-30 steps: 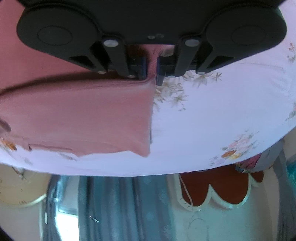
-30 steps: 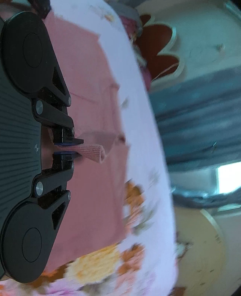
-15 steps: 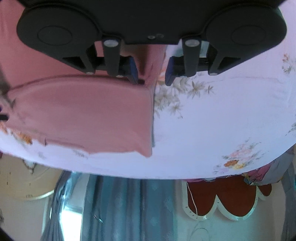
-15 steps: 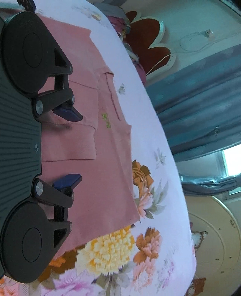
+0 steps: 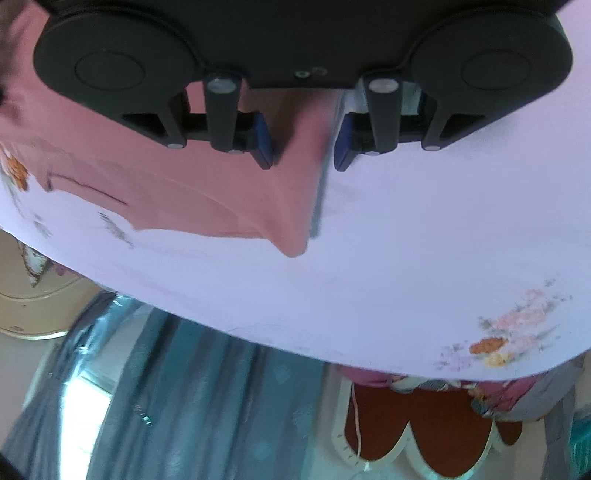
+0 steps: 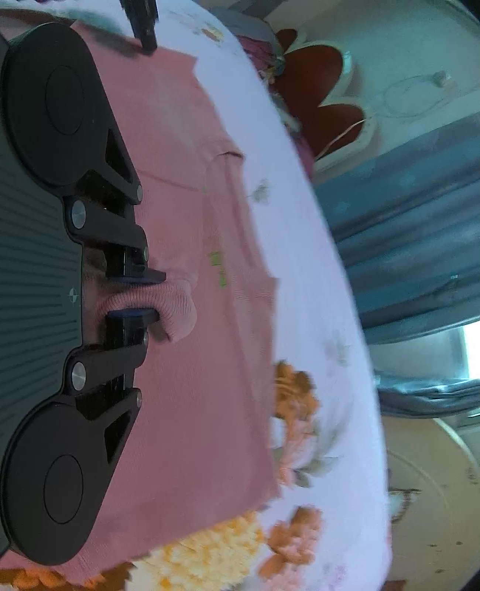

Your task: Fold small clothes

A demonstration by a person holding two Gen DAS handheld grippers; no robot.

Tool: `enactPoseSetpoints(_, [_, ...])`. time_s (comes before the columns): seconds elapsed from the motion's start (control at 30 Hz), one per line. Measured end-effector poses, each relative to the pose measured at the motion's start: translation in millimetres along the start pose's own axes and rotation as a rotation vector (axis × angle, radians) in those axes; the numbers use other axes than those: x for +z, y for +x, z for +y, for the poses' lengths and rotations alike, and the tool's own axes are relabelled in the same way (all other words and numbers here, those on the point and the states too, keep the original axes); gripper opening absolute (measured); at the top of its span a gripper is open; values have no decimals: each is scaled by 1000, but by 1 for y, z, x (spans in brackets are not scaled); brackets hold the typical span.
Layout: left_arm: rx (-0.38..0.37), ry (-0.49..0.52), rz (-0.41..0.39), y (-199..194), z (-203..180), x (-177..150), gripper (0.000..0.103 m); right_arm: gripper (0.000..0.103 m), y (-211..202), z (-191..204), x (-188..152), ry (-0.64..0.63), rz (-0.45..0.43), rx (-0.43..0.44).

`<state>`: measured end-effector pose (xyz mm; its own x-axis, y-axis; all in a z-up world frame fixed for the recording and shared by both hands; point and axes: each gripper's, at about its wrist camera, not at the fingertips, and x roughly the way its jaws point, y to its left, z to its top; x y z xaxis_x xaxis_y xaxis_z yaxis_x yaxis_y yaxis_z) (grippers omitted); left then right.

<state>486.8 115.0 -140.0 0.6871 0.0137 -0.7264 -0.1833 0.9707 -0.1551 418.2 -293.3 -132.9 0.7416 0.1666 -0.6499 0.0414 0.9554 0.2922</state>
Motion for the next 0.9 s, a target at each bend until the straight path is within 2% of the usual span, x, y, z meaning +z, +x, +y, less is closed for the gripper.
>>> enactPoseSetpoints(0.07, [16,-19,0,10,4,1,35,12,-9,3,3,-56,-71,-41])
enactPoseSetpoints(0.1, [20,-26,-11,12,6,1,35,12,-6,3,2,-80,-77,-72])
enactPoseSetpoints(0.2, [39,-23,-30,14,6,1,35,12,25,-7,-6,-74,61,-86])
enactPoseSetpoints(0.3, [49,-34,-47,13,6,4,36,14,22,-9,-6,-67,47,-83])
enactPoseSetpoints(0.33, [48,-38,-57,10,5,5,34,18,17,-9,-4,-52,31,-80])
enactPoseSetpoints(0.37, [40,-32,-76,7,3,6,34,34,10,-9,-2,-51,-8,-87])
enactPoseSetpoints(0.4, [38,-13,-84,6,-1,8,34,39,4,-6,-1,-70,-47,-94])
enactPoseSetpoints(0.5, [43,25,-58,15,-8,10,35,39,0,9,6,-134,-94,-80])
enactPoseSetpoints(0.53, [54,19,-37,21,-8,10,38,39,4,13,6,-145,-81,-64])
enactPoseSetpoints(0.63, [64,-11,-41,26,-3,11,39,39,19,20,2,-165,-20,-41])
enactPoseSetpoints(0.73, [77,4,-34,23,-5,12,39,39,39,8,-6,-149,69,-100])
enactPoseSetpoints(0.9, [55,38,-46,-3,-10,3,36,39,16,7,-1,-104,13,-64])
